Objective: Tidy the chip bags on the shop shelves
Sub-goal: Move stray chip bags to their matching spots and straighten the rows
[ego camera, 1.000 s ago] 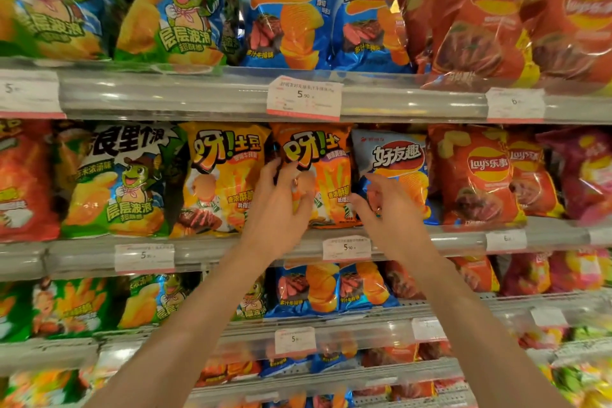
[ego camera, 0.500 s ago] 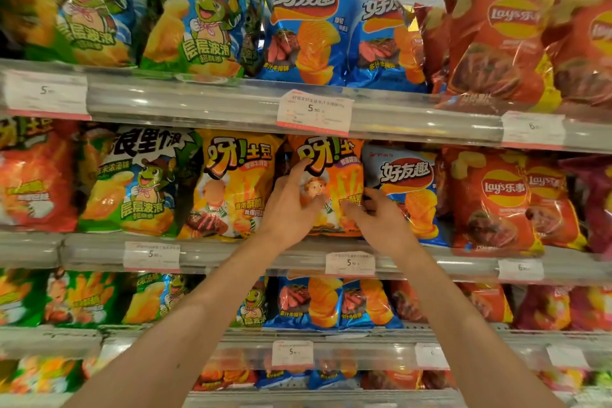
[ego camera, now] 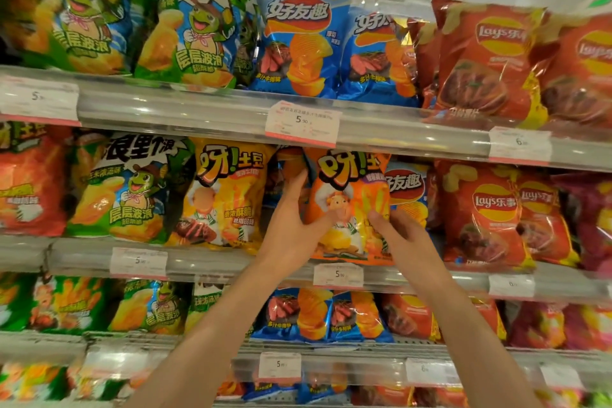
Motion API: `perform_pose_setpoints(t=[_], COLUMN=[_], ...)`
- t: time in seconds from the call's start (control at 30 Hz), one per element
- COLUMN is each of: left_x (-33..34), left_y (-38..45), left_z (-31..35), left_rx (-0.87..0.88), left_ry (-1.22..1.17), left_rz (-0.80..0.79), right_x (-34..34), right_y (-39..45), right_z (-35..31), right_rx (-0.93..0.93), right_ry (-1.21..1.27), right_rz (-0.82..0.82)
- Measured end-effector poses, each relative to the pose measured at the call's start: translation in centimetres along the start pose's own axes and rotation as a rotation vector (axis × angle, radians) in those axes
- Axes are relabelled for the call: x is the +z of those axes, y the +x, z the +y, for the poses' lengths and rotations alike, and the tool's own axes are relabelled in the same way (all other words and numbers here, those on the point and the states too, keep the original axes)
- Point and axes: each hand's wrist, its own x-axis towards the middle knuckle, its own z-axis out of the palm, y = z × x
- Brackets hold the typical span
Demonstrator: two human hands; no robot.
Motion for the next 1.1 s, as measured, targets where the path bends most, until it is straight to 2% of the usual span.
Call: perform_pose_setpoints(t=[0.33, 0.6, 0.87, 1.1], left_x=[0.9, -2.4, -10.2, -24.4], left_y=[-5.9, -10.6, -13.9, -19.0], left_z=[-1.4, -1.2, -1.8, -2.0], left_rx=[-0.170, -0.233, -0.214, -0.167], left_ry=[-0.123, -0.132, -0.082, -0.008], left_rz=[0.059, 0.210, 0.269, 0.320], right_x=[-0.1, 4.0, 10.8, 23.2], right_y=[-4.6, -7.2, -11.0, -16.6], right_z=[3.5, 3.5, -0.2, -5.0], right_rx=[-0.021, 0.048, 0.046, -0.012], right_ry=[0.080, 0.145, 0.137, 0.154], right_rz=[-0.081, -0.169, -0.194, -0.274])
